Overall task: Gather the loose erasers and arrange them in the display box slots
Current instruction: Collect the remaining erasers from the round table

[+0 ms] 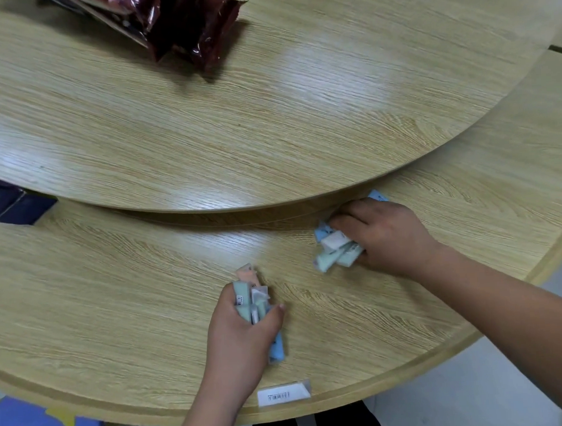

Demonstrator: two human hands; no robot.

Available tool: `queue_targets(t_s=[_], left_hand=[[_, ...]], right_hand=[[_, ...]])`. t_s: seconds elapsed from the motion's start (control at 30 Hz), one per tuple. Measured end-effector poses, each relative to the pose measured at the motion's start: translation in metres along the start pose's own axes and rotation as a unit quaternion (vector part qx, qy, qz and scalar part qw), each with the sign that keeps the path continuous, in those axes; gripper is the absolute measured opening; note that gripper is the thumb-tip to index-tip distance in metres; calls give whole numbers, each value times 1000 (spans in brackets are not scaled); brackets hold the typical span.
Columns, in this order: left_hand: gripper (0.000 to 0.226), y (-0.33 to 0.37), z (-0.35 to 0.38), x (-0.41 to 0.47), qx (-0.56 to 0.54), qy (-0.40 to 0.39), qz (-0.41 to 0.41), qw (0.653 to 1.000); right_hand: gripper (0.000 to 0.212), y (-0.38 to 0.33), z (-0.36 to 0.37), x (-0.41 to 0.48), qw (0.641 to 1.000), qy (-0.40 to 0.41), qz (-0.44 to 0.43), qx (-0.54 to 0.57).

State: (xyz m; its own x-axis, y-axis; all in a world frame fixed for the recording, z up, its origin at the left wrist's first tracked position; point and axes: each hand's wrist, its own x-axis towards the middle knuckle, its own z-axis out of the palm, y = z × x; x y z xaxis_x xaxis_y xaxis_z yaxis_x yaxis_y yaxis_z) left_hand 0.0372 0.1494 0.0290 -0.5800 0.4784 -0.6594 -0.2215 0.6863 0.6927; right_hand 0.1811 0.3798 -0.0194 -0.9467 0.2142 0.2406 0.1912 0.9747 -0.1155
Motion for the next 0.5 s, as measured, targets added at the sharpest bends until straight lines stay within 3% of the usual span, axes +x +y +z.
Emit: queue_targets(t_s=[0.5], left_hand=[[25, 5, 7, 3, -9, 10, 0, 1000]], right_hand=[[47, -5, 11, -6, 997, -46, -45, -48]])
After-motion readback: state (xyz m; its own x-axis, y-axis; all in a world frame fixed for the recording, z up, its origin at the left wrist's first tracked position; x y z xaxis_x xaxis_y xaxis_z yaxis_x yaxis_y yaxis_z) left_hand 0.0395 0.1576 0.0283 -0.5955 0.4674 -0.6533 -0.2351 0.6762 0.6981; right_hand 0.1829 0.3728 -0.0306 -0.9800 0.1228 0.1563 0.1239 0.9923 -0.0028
